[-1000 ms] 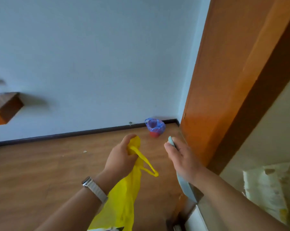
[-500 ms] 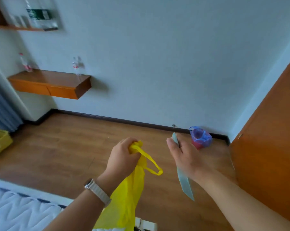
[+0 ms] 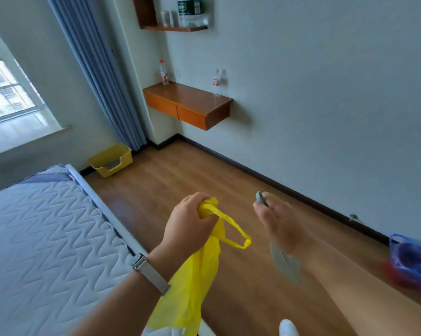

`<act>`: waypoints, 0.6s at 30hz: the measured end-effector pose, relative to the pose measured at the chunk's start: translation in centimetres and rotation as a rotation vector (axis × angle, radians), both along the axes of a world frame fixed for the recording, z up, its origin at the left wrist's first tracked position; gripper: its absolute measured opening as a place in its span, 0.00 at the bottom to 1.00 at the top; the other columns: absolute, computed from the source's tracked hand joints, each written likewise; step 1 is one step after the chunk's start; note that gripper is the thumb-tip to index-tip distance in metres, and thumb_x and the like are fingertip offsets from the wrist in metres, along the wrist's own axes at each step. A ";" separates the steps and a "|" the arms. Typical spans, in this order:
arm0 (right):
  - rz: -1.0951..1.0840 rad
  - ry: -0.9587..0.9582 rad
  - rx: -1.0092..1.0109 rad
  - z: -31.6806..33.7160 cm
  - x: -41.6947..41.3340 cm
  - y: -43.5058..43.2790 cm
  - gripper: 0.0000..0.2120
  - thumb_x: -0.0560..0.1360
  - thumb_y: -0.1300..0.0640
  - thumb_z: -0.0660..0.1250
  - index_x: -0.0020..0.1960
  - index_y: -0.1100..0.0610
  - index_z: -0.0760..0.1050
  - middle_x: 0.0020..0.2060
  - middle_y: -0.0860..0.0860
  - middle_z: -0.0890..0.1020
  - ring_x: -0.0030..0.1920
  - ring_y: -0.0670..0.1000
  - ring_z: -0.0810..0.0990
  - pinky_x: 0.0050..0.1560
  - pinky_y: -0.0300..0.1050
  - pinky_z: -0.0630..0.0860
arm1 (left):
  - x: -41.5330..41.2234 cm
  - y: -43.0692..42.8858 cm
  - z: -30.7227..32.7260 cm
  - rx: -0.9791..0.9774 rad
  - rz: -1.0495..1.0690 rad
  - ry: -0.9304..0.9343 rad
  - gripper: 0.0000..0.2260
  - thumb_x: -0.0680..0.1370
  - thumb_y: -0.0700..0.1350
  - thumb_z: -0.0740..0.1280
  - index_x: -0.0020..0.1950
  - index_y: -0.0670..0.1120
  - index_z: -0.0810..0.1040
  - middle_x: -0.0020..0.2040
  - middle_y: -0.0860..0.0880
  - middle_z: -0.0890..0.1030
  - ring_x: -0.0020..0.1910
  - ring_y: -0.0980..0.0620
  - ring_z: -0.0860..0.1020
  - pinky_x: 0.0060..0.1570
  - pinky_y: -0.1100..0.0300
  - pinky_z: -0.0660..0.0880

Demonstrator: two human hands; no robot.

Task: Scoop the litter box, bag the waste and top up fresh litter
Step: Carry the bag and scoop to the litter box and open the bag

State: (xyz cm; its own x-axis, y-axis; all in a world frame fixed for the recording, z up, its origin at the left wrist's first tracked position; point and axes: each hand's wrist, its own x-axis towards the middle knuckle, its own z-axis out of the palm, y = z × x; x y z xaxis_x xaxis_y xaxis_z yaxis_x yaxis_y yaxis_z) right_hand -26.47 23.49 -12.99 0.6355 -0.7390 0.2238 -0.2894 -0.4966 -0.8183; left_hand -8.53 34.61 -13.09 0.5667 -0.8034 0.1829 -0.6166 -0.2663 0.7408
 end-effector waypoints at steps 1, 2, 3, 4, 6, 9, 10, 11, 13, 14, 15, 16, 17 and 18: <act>0.027 0.004 0.010 -0.5 0.4 -2.0 0.14 0.73 0.41 0.55 0.34 0.47 0.60 0.26 0.43 0.64 0.27 0.44 0.62 0.30 0.40 0.63 | -0.1 -1.3 -0.1 0.007 0.038 0.005 0.10 0.68 0.49 0.67 0.48 0.59 0.77 0.45 0.58 0.79 0.45 0.56 0.76 0.45 0.57 0.75; 0.055 0.010 0.017 -1.0 0.8 -4.0 0.14 0.72 0.40 0.55 0.34 0.47 0.60 0.26 0.43 0.64 0.28 0.43 0.62 0.30 0.40 0.62 | -0.3 -2.8 -0.1 0.013 0.074 0.015 0.10 0.67 0.50 0.66 0.48 0.58 0.78 0.44 0.58 0.79 0.45 0.55 0.77 0.45 0.57 0.76; 0.082 0.020 0.019 -1.4 1.0 -6.1 0.15 0.72 0.39 0.55 0.34 0.48 0.60 0.26 0.43 0.64 0.28 0.43 0.62 0.30 0.41 0.63 | -0.5 -4.4 -0.2 0.020 0.106 0.025 0.12 0.66 0.51 0.64 0.48 0.57 0.78 0.43 0.57 0.80 0.44 0.55 0.77 0.44 0.57 0.76; 0.109 0.032 0.019 -1.6 1.0 -8.2 0.15 0.72 0.39 0.55 0.34 0.49 0.60 0.26 0.43 0.64 0.28 0.43 0.63 0.30 0.45 0.64 | -0.9 -6.1 -0.3 0.035 0.135 0.033 0.12 0.65 0.51 0.64 0.47 0.57 0.78 0.42 0.57 0.80 0.43 0.54 0.78 0.44 0.57 0.76; 0.171 0.053 0.023 -1.9 0.8 -12.3 0.15 0.73 0.40 0.55 0.34 0.50 0.59 0.25 0.43 0.64 0.27 0.44 0.62 0.31 0.50 0.64 | -1.8 -9.7 -0.2 0.068 0.180 0.046 0.13 0.64 0.51 0.63 0.47 0.57 0.78 0.42 0.56 0.80 0.43 0.52 0.78 0.42 0.57 0.76; 0.228 0.080 0.031 -1.9 -0.1 -18.4 0.14 0.75 0.44 0.58 0.34 0.47 0.60 0.24 0.44 0.65 0.26 0.45 0.63 0.30 0.47 0.64 | -3.4 -14.9 0.0 0.075 0.234 0.072 0.12 0.64 0.49 0.64 0.47 0.56 0.78 0.41 0.55 0.81 0.41 0.52 0.78 0.39 0.57 0.76; 0.236 0.087 0.026 -1.7 -0.4 -20.3 0.14 0.75 0.44 0.58 0.34 0.47 0.60 0.24 0.44 0.66 0.26 0.45 0.63 0.30 0.47 0.64 | -3.8 -16.5 0.1 0.076 0.247 0.081 0.12 0.65 0.49 0.64 0.47 0.56 0.79 0.40 0.55 0.81 0.40 0.52 0.78 0.38 0.57 0.76; 0.242 0.093 0.022 -1.5 -0.6 -22.1 0.14 0.75 0.44 0.58 0.34 0.47 0.60 0.24 0.44 0.66 0.26 0.46 0.63 0.30 0.47 0.64 | -4.2 -18.0 0.3 0.081 0.257 0.085 0.12 0.65 0.48 0.65 0.47 0.55 0.79 0.40 0.55 0.81 0.39 0.52 0.78 0.38 0.57 0.75; 0.253 0.095 0.016 -1.2 -1.1 -25.1 0.14 0.74 0.43 0.57 0.34 0.47 0.60 0.24 0.45 0.66 0.26 0.46 0.64 0.30 0.47 0.65 | -4.7 -20.6 0.5 0.089 0.267 0.076 0.09 0.68 0.45 0.68 0.47 0.55 0.79 0.40 0.55 0.81 0.39 0.51 0.78 0.37 0.57 0.75; 0.257 0.093 0.013 -1.0 -1.4 -26.4 0.14 0.74 0.43 0.56 0.34 0.47 0.60 0.24 0.44 0.66 0.26 0.46 0.64 0.30 0.47 0.65 | -4.8 -21.7 0.7 0.090 0.269 0.067 0.09 0.70 0.43 0.69 0.47 0.55 0.79 0.39 0.55 0.81 0.38 0.52 0.78 0.37 0.58 0.74; 0.256 0.088 0.009 -0.8 -1.6 -27.5 0.14 0.75 0.43 0.57 0.34 0.46 0.60 0.24 0.44 0.66 0.26 0.46 0.64 0.30 0.47 0.64 | -4.9 -22.7 0.8 0.091 0.272 0.057 0.09 0.71 0.42 0.70 0.47 0.55 0.80 0.39 0.54 0.80 0.38 0.52 0.77 0.36 0.58 0.74; 0.255 0.083 0.005 -0.7 -1.8 -28.5 0.14 0.76 0.44 0.58 0.33 0.45 0.60 0.24 0.44 0.66 0.26 0.45 0.64 0.30 0.46 0.64 | -5.0 -23.5 1.0 0.090 0.275 0.049 0.08 0.72 0.42 0.70 0.47 0.55 0.80 0.39 0.54 0.80 0.37 0.53 0.77 0.35 0.59 0.73; 0.256 0.076 0.004 -0.6 -2.0 -29.3 0.15 0.77 0.46 0.59 0.33 0.45 0.60 0.23 0.44 0.66 0.26 0.45 0.63 0.29 0.46 0.63 | -5.1 -24.2 1.1 0.089 0.279 0.042 0.08 0.72 0.42 0.70 0.47 0.55 0.80 0.38 0.54 0.80 0.37 0.53 0.77 0.35 0.60 0.72; 0.263 0.067 0.006 -0.5 -2.1 -30.0 0.16 0.78 0.48 0.60 0.33 0.45 0.60 0.23 0.44 0.66 0.25 0.45 0.63 0.29 0.45 0.63 | -5.1 -24.8 1.3 0.086 0.283 0.038 0.08 0.72 0.42 0.70 0.47 0.54 0.80 0.38 0.55 0.80 0.37 0.54 0.77 0.35 0.60 0.71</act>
State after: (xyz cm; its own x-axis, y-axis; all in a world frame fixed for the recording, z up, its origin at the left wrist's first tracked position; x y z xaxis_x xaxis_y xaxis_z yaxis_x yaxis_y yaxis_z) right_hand -28.58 -6.52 -13.49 0.8188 -0.5481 0.1708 -0.2051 -0.5571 -0.8047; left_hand -13.67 9.81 -11.79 0.7753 -0.6244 0.0951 -0.4811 -0.4863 0.7294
